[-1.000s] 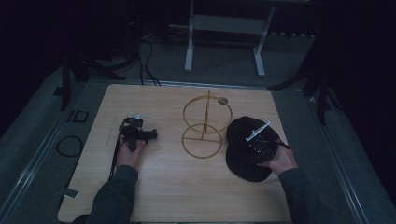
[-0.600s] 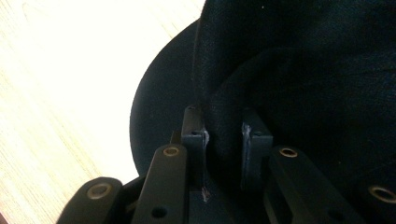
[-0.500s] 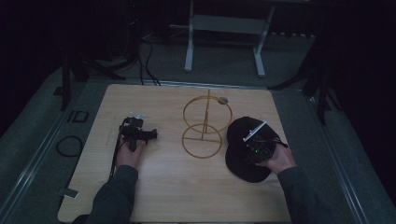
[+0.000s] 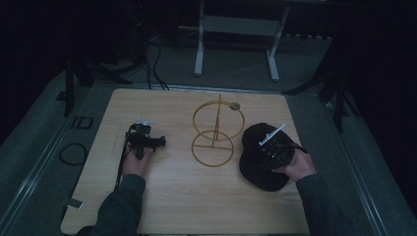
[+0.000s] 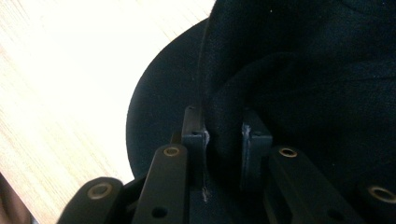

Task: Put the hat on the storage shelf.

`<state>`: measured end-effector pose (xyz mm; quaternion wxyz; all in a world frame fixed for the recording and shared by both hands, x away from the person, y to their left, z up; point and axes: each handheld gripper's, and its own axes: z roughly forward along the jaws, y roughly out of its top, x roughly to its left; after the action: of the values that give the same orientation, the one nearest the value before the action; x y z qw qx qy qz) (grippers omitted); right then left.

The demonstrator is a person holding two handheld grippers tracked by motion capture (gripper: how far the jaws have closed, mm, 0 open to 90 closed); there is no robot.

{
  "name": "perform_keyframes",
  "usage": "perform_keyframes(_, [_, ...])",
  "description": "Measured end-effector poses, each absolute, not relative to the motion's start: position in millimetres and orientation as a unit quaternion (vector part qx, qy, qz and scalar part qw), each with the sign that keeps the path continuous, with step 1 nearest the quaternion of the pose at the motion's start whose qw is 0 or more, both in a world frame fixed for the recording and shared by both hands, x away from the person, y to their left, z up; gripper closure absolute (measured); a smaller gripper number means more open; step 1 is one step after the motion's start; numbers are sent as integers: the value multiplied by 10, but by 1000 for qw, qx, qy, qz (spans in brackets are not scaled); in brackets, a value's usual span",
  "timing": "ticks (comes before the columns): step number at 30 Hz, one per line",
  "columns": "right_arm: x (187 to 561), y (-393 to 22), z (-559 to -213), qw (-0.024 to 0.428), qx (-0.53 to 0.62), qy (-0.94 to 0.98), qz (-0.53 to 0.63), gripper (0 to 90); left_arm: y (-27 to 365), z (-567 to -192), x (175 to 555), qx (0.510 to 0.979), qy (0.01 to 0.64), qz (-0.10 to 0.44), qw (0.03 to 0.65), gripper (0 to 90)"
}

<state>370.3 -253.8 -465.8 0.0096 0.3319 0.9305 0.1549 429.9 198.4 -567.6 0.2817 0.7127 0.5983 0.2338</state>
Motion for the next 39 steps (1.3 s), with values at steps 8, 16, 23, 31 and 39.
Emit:
perform_keyframes(8, [3706,-2555,-4581,8,332,929,161,765,1983,-5676,4299,712,598,234,282,0])
perform_keyframes(16, [3716,-2578,-4514,3,332,929,165,765,1983,-5676,4299,713,598,234,282,0])
perform_keyframes(23, [3718,-2588,-4468,-1,328,931,160,765,1983,-5676,4299,712,598,234,282,0])
perform_keyframes(31, [3722,-2572,-4365,0,320,935,152,766,1983,-5676,4299,713,598,234,282,0])
perform_keyframes(39, [3734,-2593,-4270,4,320,936,149,766,1983,-5676,4300,713,598,234,282,0])
